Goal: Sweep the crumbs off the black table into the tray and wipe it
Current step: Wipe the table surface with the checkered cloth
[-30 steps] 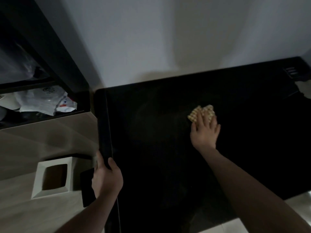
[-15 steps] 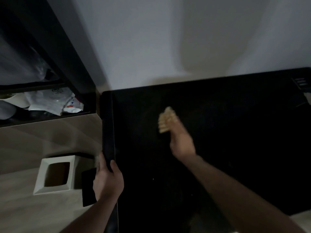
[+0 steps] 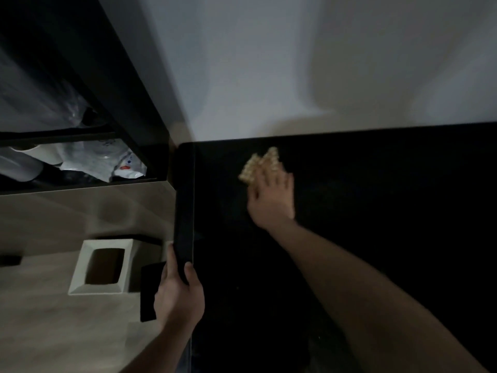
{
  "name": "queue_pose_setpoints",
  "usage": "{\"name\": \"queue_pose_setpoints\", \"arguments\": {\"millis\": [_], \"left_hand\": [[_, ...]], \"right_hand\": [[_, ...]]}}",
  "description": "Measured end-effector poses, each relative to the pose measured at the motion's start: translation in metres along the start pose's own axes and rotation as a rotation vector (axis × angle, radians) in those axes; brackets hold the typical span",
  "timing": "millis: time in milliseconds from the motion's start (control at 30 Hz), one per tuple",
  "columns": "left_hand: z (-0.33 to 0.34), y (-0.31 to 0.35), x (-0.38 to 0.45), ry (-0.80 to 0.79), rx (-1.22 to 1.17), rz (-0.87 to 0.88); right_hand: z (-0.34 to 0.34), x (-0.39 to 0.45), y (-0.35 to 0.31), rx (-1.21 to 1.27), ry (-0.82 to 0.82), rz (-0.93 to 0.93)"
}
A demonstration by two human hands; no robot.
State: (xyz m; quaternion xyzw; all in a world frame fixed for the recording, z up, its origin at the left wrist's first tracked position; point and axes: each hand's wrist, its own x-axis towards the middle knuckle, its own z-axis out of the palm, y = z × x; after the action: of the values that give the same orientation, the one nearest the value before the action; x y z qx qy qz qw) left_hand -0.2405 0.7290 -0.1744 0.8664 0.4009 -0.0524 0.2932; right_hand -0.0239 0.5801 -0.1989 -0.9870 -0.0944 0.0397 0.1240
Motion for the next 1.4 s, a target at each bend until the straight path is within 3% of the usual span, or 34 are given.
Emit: {"name": "queue_pose_setpoints", "arguments": {"millis": [133, 267, 367, 467, 533, 600, 700, 833, 933, 1033, 1133, 1233, 1300, 1400], "left_hand": [[-0.001, 0.003, -0.001, -0.001, 0.006, -0.004], [-0.003, 0.004, -0.003, -0.009, 0.002, -0.018], [-0.004, 0.004, -0.004, -0.013, -0.007, -0.019], [-0.002, 0.004, -0.004, -0.006, 0.003, -0.011], [-0.001, 0.003, -0.004, -0.001, 0.006, -0.013], [0.000, 0.002, -0.003, 0.002, 0.001, -0.016], [0.002, 0.002, -0.003, 0.011, 0.002, -0.006], [0.002, 0.000, -0.004, 0.011, 0.015, -0.009], [-0.001, 0.000, -0.006, 0.002, 0.018, 0.002], [-0.002, -0.001, -0.005, -0.011, 0.018, -0.013], [-0.001, -0.001, -0.005, -0.010, 0.007, -0.019], [-0.001, -0.002, -0.007, -0.013, -0.001, -0.018], [-0.001, -0.003, -0.007, -0.015, -0.004, -0.010], [-0.001, -0.005, -0.006, -0.018, -0.001, -0.006]], "right_hand": [[0.014, -0.062, -0.046, 0.019, -0.124, -0.365], [0.008, -0.100, -0.014, 0.202, -0.215, -0.549], [-0.034, -0.098, 0.048, 0.544, 0.028, -0.369], [-0.067, -0.054, 0.151, 0.334, 0.266, -0.165], [-0.085, -0.025, 0.213, 0.077, 0.096, 0.087], [-0.085, -0.015, 0.244, -0.030, -0.124, 0.305], [-0.067, -0.019, 0.225, 0.003, -0.114, 0.349], [-0.035, -0.062, 0.156, -0.024, -0.087, 0.021], [-0.026, -0.142, 0.109, 0.011, -0.096, -0.237], [-0.023, -0.246, 0.060, 0.098, -0.203, -0.439], [-0.002, -0.320, 0.056, 0.056, -0.165, -0.625], [-0.014, -0.325, 0.067, 0.285, -0.176, -0.528], [-0.040, -0.306, 0.077, 0.504, -0.075, -0.372], [-0.074, -0.253, 0.131, 0.507, 0.096, -0.146]]}}
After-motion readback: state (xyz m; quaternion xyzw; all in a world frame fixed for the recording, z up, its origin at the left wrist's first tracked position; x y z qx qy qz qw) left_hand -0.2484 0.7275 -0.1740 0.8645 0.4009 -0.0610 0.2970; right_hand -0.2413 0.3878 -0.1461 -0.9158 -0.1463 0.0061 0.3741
